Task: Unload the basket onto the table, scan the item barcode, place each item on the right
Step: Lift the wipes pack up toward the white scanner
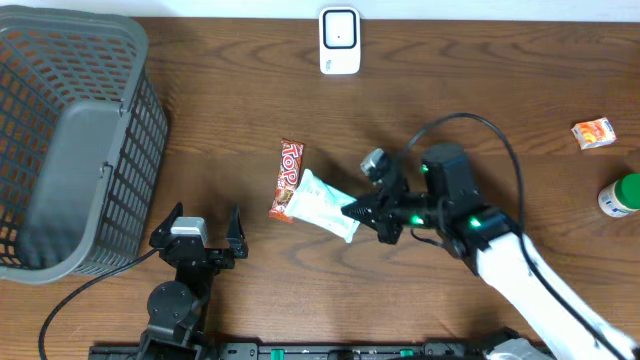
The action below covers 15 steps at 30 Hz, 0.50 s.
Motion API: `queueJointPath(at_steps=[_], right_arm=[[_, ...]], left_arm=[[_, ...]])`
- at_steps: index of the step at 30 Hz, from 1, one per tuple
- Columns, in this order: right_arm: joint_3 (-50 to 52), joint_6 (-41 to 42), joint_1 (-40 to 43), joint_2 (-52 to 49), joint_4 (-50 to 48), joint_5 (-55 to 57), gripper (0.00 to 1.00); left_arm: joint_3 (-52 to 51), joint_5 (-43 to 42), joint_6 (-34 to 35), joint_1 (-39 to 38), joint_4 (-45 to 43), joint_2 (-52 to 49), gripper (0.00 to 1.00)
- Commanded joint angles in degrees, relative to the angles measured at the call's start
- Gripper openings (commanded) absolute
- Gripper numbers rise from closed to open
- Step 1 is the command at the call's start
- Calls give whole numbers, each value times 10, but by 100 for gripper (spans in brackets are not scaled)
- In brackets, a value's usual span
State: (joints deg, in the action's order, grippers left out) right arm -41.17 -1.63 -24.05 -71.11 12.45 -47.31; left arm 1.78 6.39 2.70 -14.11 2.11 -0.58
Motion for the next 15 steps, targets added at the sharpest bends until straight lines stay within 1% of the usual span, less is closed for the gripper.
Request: queueJointPath(at_steps=[1, 2, 5, 15], right_arm=[[-3, -47, 4, 45, 19, -68, 1], [-3, -67, 8, 64, 38, -65, 1], [-3, -85, 22, 101, 82, -38, 1], [-3, -96, 38, 116, 105, -38, 1]], left_arm=[[-16, 11, -7, -2, 12, 3, 98], [-16, 11, -7, -2, 12, 3, 98], [-16, 11, -7, -2, 12, 3, 98], [-16, 11, -7, -2, 12, 3, 98]])
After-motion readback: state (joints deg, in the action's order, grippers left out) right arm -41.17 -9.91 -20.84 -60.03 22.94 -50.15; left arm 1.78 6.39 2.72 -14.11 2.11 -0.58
